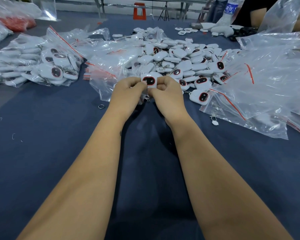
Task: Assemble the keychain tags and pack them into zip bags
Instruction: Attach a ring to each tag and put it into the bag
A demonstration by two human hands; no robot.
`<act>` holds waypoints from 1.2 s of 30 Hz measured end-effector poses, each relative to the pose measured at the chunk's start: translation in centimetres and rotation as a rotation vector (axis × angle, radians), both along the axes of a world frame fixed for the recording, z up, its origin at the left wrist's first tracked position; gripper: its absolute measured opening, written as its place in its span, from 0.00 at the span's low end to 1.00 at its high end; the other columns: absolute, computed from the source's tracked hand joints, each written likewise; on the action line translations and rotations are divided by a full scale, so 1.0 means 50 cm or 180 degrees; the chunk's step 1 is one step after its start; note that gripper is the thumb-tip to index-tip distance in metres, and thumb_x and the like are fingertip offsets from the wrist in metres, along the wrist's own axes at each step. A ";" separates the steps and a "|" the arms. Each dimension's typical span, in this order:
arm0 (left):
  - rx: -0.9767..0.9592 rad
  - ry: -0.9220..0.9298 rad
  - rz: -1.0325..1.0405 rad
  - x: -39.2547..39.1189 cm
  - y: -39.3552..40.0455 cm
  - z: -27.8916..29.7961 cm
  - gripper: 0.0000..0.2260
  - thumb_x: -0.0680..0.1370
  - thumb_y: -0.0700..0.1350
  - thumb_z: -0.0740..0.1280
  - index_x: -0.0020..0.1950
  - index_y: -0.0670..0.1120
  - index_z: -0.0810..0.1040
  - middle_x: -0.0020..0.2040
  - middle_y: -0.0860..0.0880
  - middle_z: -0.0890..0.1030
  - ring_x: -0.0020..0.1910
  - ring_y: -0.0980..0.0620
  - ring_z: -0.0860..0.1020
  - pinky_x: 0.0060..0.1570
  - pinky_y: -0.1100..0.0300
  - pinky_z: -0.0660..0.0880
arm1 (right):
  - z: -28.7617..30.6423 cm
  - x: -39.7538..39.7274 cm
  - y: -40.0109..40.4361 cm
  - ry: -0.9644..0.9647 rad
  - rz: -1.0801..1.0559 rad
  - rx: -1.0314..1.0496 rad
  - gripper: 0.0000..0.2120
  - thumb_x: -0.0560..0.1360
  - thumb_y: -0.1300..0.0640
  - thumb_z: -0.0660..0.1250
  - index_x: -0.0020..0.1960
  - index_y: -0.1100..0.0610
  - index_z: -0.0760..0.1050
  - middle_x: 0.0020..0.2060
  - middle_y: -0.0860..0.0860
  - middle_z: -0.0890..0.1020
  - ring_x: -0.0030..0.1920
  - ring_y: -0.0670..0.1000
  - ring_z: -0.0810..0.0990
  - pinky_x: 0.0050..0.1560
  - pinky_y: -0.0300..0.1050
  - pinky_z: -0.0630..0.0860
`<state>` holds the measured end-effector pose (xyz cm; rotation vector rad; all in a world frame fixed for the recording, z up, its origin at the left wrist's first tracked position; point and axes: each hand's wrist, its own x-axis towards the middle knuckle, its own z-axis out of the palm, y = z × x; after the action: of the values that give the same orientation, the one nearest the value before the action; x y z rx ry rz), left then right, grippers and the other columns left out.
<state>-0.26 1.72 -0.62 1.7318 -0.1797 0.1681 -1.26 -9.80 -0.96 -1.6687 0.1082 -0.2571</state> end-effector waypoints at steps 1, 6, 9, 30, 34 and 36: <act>0.0000 0.0010 -0.0005 0.000 0.001 0.000 0.11 0.78 0.43 0.64 0.36 0.48 0.78 0.29 0.52 0.75 0.32 0.49 0.73 0.37 0.57 0.72 | 0.000 0.000 0.000 0.0035 0.0031 -0.0007 0.09 0.72 0.60 0.71 0.52 0.56 0.76 0.44 0.54 0.85 0.47 0.53 0.84 0.53 0.50 0.80; 0.0048 -0.0004 -0.0006 0.000 0.001 0.001 0.11 0.78 0.43 0.64 0.35 0.44 0.76 0.29 0.49 0.76 0.32 0.49 0.74 0.38 0.55 0.72 | 0.006 -0.003 -0.003 0.0078 0.0118 -0.0027 0.09 0.72 0.64 0.71 0.49 0.53 0.75 0.46 0.57 0.85 0.47 0.54 0.83 0.51 0.48 0.79; 0.0061 -0.0001 0.0030 0.001 0.001 -0.001 0.10 0.78 0.44 0.65 0.37 0.43 0.77 0.30 0.48 0.76 0.32 0.49 0.74 0.39 0.54 0.73 | 0.009 -0.006 -0.003 0.0035 0.0108 -0.0022 0.08 0.72 0.63 0.71 0.48 0.53 0.76 0.45 0.56 0.85 0.46 0.53 0.83 0.51 0.48 0.78; 0.0145 0.0057 0.0033 0.002 0.003 -0.002 0.10 0.69 0.53 0.66 0.33 0.48 0.77 0.28 0.51 0.75 0.30 0.51 0.74 0.43 0.51 0.75 | 0.013 -0.005 -0.003 0.0032 0.0078 -0.0318 0.07 0.79 0.58 0.64 0.43 0.51 0.75 0.38 0.49 0.80 0.39 0.46 0.77 0.40 0.37 0.72; 0.0110 0.0046 0.0040 0.000 0.002 -0.002 0.10 0.69 0.53 0.66 0.31 0.49 0.76 0.27 0.53 0.74 0.29 0.52 0.73 0.41 0.53 0.73 | 0.014 -0.005 -0.004 0.0058 0.0038 -0.0315 0.07 0.78 0.59 0.64 0.42 0.52 0.76 0.38 0.49 0.81 0.39 0.47 0.78 0.41 0.39 0.73; 0.0122 0.0039 0.0040 -0.001 0.002 -0.001 0.10 0.69 0.53 0.66 0.31 0.49 0.76 0.27 0.53 0.74 0.28 0.53 0.73 0.40 0.53 0.73 | 0.016 -0.007 -0.005 0.0057 0.0062 -0.0269 0.06 0.78 0.60 0.65 0.43 0.54 0.77 0.37 0.50 0.81 0.39 0.48 0.78 0.43 0.42 0.74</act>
<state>-0.30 1.80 -0.69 1.7720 -0.1639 0.1640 -1.59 -10.04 -0.18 -1.7553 0.0956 -0.2350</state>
